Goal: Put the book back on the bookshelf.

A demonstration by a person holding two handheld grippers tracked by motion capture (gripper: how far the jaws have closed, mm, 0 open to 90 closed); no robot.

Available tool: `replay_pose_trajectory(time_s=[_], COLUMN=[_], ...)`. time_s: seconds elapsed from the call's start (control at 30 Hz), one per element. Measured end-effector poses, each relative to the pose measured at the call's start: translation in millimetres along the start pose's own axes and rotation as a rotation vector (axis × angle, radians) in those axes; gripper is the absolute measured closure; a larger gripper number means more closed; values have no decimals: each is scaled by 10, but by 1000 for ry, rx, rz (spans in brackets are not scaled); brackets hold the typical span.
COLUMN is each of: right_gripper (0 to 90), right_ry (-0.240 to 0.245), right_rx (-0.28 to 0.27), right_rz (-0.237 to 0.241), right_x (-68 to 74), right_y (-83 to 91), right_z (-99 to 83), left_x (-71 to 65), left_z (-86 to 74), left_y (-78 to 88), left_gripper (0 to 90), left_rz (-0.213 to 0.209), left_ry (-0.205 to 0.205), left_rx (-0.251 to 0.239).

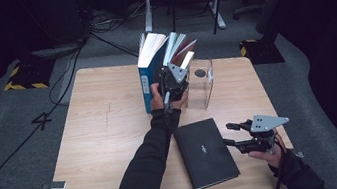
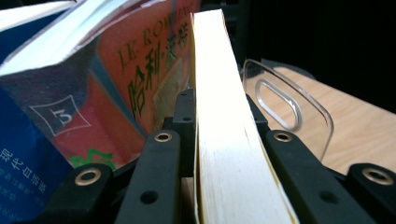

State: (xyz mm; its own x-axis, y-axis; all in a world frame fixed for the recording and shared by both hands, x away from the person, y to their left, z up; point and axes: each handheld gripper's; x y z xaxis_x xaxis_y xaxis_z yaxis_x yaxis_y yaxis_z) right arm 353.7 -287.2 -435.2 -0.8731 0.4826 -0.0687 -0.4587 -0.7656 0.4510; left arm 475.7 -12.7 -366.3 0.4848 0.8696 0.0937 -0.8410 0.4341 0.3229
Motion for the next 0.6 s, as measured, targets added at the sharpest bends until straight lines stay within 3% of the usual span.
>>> replay_pose_trajectory(time_s=[0.23, 0.6], right_gripper=[436, 438], right_ry=[1, 3], right_rx=[1, -10], right_rz=[2, 8], right_x=[5, 1], right_y=[-3, 8], right_z=[3, 2], left_x=[-18, -57], left_z=[83, 9], left_y=[-74, -187], left_gripper=[750, 748], left_rz=[17, 50], left_ry=[-3, 43], left_rx=[-44, -83])
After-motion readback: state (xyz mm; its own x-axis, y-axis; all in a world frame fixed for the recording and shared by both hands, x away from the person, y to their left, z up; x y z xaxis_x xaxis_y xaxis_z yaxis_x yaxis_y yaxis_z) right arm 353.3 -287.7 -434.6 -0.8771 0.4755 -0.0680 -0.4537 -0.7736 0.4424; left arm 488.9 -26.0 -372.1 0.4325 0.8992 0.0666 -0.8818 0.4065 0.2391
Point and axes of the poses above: each handheld gripper's, and its own axes: y roughly backward along the jaws, z roughly out of its top, x roughly to its left, and after that the axes turned 1 degree about y, right-handed
